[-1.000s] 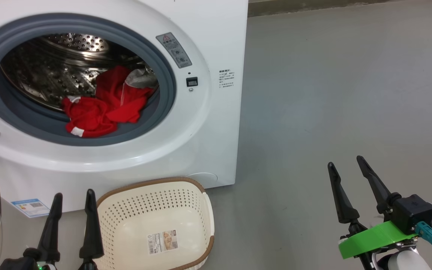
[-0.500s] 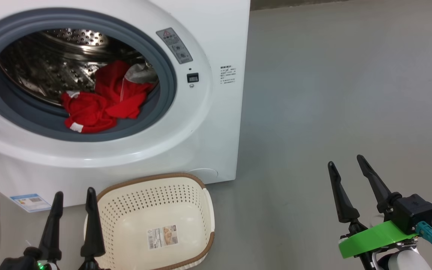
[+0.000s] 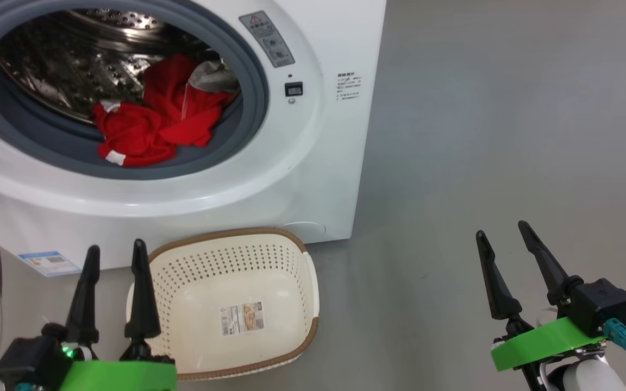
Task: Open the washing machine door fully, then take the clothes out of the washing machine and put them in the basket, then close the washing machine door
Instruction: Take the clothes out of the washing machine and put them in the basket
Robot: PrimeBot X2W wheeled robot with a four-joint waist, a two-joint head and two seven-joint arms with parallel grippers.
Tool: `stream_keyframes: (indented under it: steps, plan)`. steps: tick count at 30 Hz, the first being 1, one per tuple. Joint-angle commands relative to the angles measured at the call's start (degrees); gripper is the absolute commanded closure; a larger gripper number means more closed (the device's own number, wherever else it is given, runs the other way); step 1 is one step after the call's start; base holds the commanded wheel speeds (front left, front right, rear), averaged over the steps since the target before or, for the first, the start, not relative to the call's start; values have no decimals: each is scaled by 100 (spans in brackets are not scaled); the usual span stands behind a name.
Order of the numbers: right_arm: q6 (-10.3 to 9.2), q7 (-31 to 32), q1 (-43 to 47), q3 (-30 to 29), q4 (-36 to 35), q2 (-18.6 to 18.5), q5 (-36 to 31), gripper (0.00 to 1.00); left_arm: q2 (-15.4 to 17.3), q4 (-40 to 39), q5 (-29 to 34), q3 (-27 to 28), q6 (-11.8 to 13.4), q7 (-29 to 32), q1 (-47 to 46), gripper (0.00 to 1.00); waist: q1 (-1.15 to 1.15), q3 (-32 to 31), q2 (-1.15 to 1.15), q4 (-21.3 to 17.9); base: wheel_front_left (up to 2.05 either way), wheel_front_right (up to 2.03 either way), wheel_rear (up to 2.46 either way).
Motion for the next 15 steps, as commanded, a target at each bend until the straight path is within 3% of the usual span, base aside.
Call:
stream_keyframes:
  steps: [1,15]
  plan:
    - [29,-37,-261,123,-169,-7,-103,0,44,-15,67,161,83,-22,-297,0,0,109,0,65,0,0,0]
    - [29,-37,-534,129,-293,-7,-232,0,86,587,413,19,156,-22,-1468,0,0,917,0,279,0,0,0]
